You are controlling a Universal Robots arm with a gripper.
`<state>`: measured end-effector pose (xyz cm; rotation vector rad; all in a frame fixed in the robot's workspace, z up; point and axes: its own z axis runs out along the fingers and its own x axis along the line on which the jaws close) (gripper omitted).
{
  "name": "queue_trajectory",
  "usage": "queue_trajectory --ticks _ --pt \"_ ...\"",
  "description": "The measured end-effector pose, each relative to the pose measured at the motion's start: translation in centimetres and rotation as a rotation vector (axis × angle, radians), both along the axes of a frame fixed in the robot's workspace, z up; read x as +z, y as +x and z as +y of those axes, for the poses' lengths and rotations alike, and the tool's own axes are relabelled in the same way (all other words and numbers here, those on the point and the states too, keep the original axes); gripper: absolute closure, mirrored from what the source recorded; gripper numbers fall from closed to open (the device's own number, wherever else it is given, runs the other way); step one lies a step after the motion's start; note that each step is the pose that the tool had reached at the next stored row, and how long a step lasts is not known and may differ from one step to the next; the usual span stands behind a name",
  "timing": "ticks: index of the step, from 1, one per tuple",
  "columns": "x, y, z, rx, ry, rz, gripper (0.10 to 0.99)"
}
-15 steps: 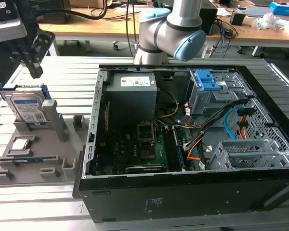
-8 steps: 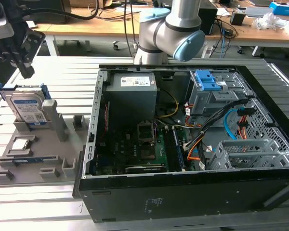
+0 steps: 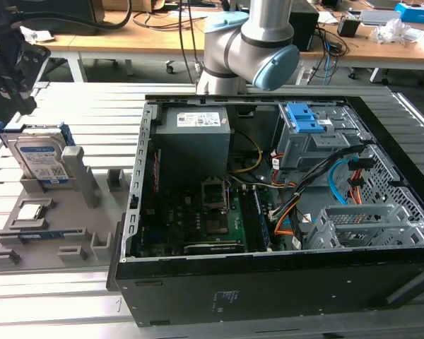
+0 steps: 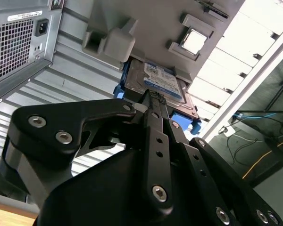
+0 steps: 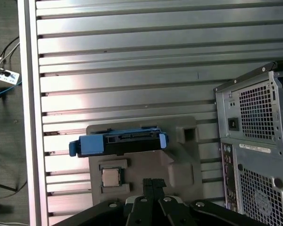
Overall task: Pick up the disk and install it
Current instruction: 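Reach for the disk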
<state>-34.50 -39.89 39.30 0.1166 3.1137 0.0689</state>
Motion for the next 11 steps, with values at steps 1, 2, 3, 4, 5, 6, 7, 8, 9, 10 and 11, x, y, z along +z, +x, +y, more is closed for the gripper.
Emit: queue_trajectory --ticks 1,2,3,4,5,6,7,8,9,10,11 --pt "0.00 -0.12 0.00 0.000 0.000 0.0001 0.980" --pt "0.00 -0.32 0.00 0.000 0.000 0.0000 0.980" --pt "0.00 -0.62 0.00 0.000 0.000 0.0000 0.980" --pt "0.00 -0.82 0.00 0.000 0.000 0.0000 0.980" --pt "0.00 -1.12 0.00 0.000 0.000 0.0000 0.980" --pt "0.00 -1.32 0.00 0.000 0.000 0.0000 0.980" --pt "0.00 -1.46 0.00 0.000 0.000 0.0000 0.980" --pt "0.00 -1.65 0.00 0.000 0.000 0.0000 0.980" --pt "0.00 -1.84 0.00 0.000 0.000 0.0000 0.980" --pt "0.00 -2.09 0.00 0.000 0.000 0.0000 0.980" --pt "0.00 -2.29 0.00 0.000 0.000 0.0000 0.980"
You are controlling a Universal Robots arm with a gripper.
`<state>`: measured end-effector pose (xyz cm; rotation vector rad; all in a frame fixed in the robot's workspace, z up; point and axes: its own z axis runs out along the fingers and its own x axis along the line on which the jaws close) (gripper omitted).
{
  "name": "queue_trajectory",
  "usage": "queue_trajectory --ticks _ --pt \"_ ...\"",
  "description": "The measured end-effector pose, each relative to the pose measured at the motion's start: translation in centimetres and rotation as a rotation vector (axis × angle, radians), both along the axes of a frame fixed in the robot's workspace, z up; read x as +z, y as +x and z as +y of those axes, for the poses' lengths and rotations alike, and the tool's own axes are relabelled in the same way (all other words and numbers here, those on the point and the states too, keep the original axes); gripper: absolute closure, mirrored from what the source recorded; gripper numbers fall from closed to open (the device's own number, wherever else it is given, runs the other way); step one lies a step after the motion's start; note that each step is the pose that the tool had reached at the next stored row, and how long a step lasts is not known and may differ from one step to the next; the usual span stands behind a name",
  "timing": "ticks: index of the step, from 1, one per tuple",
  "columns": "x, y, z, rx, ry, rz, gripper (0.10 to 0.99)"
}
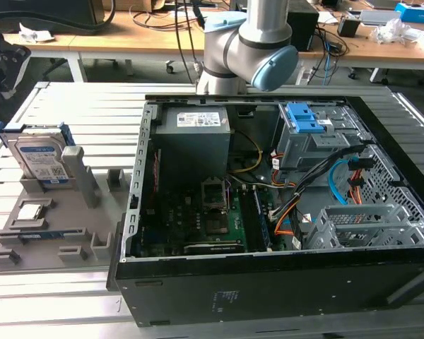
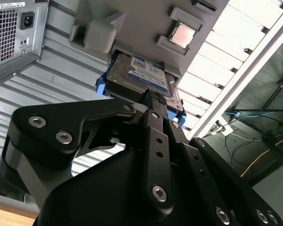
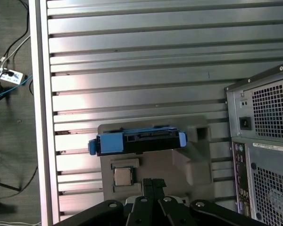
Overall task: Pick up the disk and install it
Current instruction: 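Reach for the disk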
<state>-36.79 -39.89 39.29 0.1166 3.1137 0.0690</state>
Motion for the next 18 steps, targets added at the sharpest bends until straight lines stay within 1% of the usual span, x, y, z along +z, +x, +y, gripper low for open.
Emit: queue_trajectory --ticks 8,10,12,16,18 --pt "0.00 -1.43 0.00 0.000 0.000 0.0000 0.980" --pt "0.00 -1.89 0.00 0.000 0.000 0.0000 0.980" --pt "0.00 -2.56 0.00 0.000 0.000 0.0000 0.980" --pt "0.00 -3.43 0.00 0.000 0.000 0.0000 0.980" --pt "0.00 -3.71 0.00 0.000 0.000 0.0000 0.980"
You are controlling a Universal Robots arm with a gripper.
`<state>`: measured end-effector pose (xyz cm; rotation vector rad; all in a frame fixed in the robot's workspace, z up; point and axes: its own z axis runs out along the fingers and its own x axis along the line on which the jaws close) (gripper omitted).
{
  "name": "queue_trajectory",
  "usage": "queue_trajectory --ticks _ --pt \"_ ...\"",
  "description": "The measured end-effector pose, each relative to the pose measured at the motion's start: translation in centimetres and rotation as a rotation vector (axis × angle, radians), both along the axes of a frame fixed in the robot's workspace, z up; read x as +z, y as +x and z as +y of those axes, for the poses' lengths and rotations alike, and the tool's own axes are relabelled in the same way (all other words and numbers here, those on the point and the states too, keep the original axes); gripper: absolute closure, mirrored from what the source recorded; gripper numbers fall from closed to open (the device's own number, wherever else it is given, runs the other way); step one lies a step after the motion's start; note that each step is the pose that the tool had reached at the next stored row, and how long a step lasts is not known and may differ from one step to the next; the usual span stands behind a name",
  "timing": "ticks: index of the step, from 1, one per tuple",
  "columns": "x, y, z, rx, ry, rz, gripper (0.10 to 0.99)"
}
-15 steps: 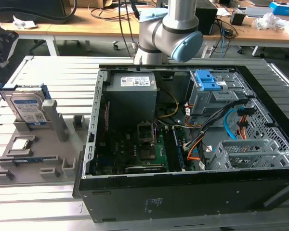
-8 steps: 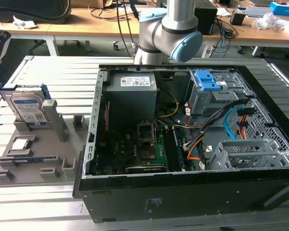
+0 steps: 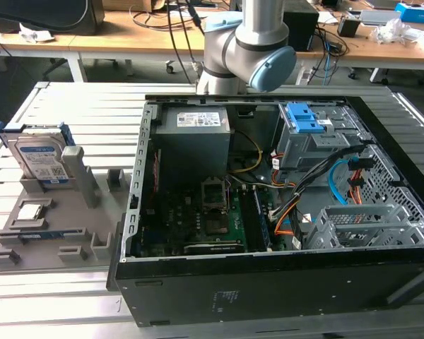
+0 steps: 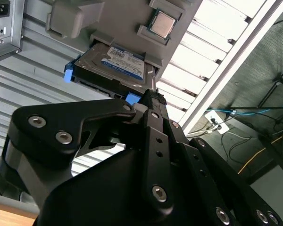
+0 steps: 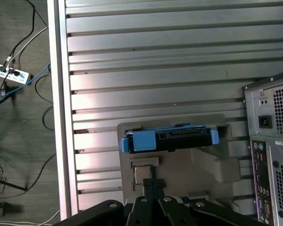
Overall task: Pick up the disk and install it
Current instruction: 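Reach for the disk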
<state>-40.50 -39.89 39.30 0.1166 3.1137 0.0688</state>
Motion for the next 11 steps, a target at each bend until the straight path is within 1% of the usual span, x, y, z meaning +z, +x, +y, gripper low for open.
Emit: queue_trajectory --ticks 3,11 --pt "0.00 -0.58 0.00 0.000 0.000 0.0001 0.980" --pt "0.00 -0.61 0.00 0.000 0.000 0.0000 0.980"
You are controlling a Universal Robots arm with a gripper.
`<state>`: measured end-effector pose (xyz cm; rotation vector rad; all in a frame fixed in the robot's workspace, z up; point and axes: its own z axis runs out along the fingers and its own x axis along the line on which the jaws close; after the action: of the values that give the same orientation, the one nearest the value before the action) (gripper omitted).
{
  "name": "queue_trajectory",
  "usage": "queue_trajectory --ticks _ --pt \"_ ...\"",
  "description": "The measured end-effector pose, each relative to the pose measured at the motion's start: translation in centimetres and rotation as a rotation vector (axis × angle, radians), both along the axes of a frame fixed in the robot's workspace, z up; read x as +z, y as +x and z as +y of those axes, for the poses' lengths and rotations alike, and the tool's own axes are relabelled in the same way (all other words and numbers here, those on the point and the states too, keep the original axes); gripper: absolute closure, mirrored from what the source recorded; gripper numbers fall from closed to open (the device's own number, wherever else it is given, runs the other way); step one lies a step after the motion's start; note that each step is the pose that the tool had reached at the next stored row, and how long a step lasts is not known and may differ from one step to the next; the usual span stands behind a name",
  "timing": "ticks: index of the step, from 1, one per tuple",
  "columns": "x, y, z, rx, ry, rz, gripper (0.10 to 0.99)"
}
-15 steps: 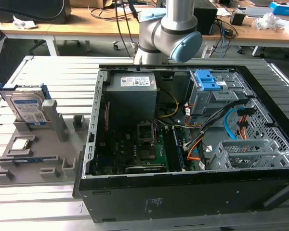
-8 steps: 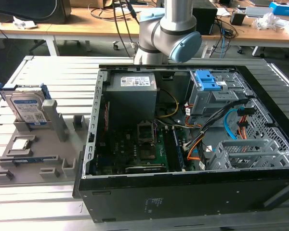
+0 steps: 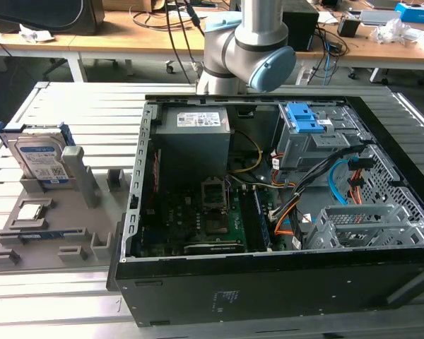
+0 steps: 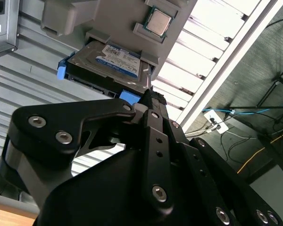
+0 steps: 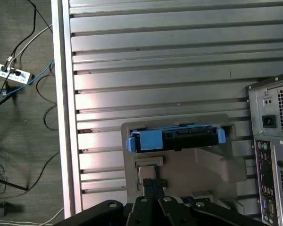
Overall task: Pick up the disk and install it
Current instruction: 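Reach for the disk, then pick up the disk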
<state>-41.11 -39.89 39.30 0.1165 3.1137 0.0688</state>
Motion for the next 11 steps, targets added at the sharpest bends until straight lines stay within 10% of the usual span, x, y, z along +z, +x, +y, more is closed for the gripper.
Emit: queue_trajectory --ticks 11 --pt "0.00 -0.03 0.00 0.018 0.000 0.0000 0.980"
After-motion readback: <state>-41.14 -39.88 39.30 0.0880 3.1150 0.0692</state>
